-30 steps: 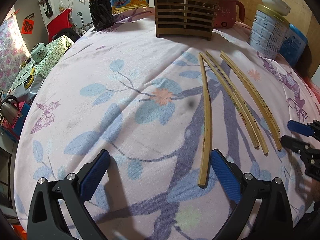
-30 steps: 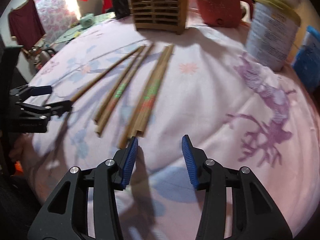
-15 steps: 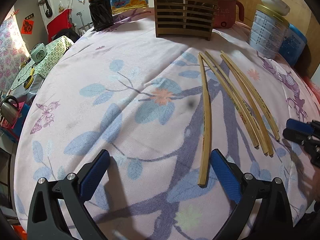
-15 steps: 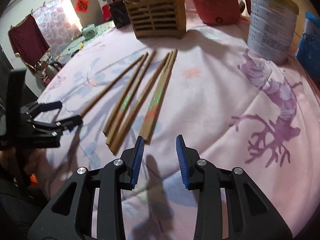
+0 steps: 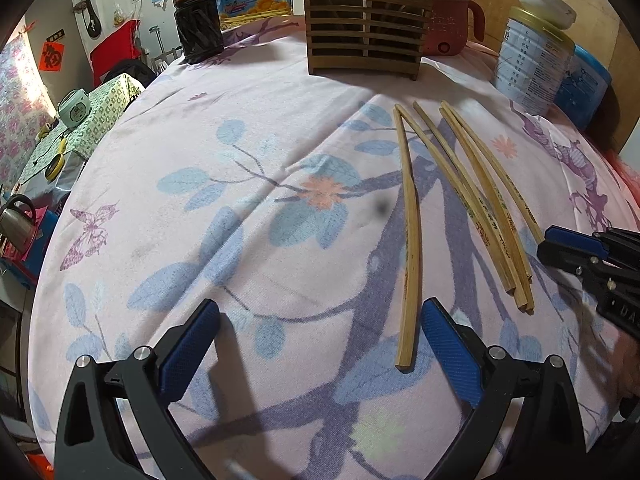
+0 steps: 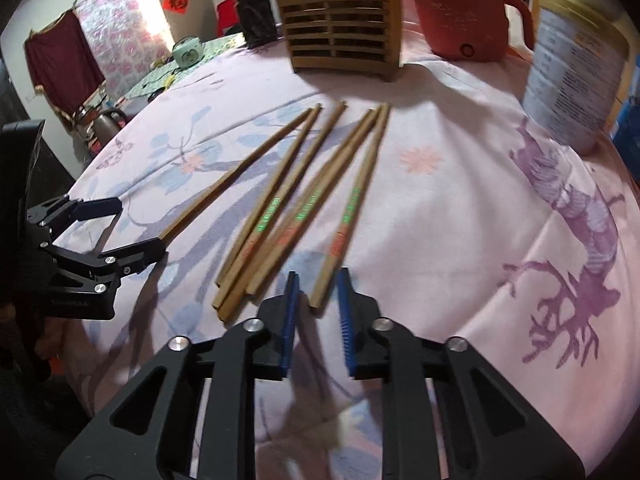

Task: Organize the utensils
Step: 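Close the left gripper on one chopstick while the right gripper grasps another, then lift both held chopsticks and carry them above the wooden holder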

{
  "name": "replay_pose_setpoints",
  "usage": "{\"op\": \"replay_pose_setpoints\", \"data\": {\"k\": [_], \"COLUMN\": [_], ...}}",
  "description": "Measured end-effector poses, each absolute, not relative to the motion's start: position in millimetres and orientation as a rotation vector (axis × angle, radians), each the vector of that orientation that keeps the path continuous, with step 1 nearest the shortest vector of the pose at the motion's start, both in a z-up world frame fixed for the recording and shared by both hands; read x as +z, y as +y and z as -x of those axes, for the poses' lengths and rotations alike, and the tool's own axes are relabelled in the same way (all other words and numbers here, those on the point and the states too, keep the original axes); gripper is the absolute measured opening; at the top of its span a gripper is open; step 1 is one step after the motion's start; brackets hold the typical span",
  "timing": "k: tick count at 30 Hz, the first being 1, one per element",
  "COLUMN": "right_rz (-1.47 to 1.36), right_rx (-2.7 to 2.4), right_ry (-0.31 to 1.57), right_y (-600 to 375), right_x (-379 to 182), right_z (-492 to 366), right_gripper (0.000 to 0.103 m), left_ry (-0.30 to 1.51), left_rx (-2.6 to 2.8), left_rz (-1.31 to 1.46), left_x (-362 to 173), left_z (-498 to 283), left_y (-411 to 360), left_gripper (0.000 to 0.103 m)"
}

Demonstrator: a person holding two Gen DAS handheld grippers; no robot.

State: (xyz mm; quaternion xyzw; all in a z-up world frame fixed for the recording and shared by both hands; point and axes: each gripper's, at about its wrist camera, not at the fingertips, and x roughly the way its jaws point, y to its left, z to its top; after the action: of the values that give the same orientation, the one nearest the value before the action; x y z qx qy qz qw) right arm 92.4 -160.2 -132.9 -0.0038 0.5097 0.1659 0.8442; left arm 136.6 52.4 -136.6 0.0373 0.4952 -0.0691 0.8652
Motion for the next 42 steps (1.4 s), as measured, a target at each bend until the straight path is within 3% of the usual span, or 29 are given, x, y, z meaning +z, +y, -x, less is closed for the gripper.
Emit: {"op": "replay_pose_setpoints", "data": {"k": [5,7,12,15,19,22,32,42], "right_rz": [0.003,0.015,-0.017,-0.016,-0.026,-0.031,-0.01,-0.096], "right_rx": [0.308,0.316,0.331,0.341,0.352,0.358,0.341,0.258], "right_ry": [1.069,1.065,1.067,1.065,1.064,1.064,1.061,0.873], "right_y": [-169.7,-169.2,-173.1,-173.9,-176.2,-177.2,-176.6,-205.6], "right_x": [-133.7,-133.8,-134.5,-134.5,-134.8,-135.2,-128.8,-56.1], "right_z": [-93.3,-91.6,-92.8,-92.4,-92.1,-92.7,-93.2,-102.4], "right_gripper": [0.008,0.008,0.009,0.01,0.01,0.01,0.009,0.007], "left_ry": [1.038,1.032,0.998,0.986,0.984,0.992,1.009,0.906], "left_rx": [-0.148,-0.164,-0.261,-0.292,-0.323,-0.336,-0.328,-0.328], "left_rz": [-0.084,-0.092,-0.143,-0.151,-0.158,-0.15,-0.065,0.001], "left_x": [-136.4,-135.5,-129.2,-129.0,-128.4,-128.3,-110.7,-51.7], "left_z": [-136.5,-134.7,-126.5,-125.0,-124.8,-126.1,-139.5,-159.4], "left_y": [52.0,51.3,33.8,27.6,22.2,20.8,35.1,42.1], "left_gripper": [0.098,0.093,0.054,0.044,0.018,0.008,0.006,0.006]}}
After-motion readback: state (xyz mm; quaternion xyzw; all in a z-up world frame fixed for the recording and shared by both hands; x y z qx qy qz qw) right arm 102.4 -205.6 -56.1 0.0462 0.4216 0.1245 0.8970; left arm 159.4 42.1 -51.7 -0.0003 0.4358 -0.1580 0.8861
